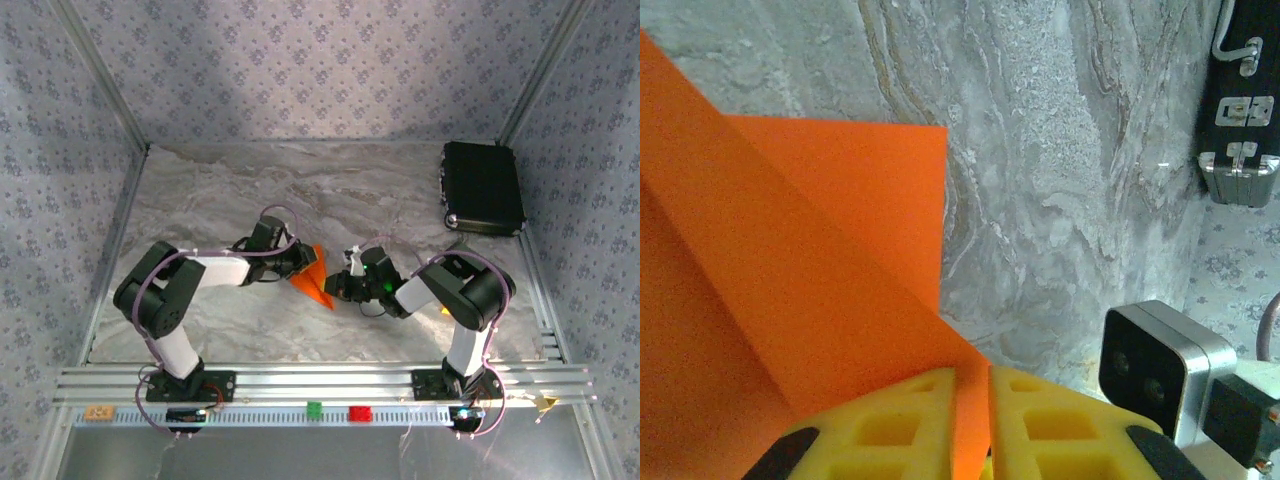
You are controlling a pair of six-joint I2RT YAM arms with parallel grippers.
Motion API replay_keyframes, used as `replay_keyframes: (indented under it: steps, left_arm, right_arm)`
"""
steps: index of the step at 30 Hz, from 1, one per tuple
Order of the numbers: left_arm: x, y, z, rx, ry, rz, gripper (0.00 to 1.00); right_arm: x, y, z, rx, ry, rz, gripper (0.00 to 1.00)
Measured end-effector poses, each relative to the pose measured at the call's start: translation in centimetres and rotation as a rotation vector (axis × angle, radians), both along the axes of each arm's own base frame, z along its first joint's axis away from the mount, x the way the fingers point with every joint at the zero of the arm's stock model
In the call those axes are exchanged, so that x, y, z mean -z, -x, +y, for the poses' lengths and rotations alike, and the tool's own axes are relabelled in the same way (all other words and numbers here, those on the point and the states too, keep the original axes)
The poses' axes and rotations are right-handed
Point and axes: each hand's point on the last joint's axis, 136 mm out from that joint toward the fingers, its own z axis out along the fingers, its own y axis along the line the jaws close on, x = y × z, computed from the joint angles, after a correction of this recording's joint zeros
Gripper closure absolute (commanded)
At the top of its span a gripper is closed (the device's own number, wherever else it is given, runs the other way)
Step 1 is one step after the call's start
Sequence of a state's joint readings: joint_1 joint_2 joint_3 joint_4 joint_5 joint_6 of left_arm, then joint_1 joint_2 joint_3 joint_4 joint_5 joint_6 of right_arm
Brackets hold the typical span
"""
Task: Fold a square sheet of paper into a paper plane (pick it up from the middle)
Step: Fourth fold the wing at the center of the table.
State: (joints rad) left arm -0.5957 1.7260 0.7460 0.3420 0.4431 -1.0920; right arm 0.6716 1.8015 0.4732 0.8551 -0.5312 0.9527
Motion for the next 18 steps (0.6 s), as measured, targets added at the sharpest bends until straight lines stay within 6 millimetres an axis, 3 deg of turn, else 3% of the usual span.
replay_keyframes:
  steps: [18]
  left_arm:
    - [1.4,0.1,-0.2,0.013,-0.012,0.029,0.87]
  right_arm:
    - [0.1,-0.1,-0.1,0.007,0.004,0.010,1.00]
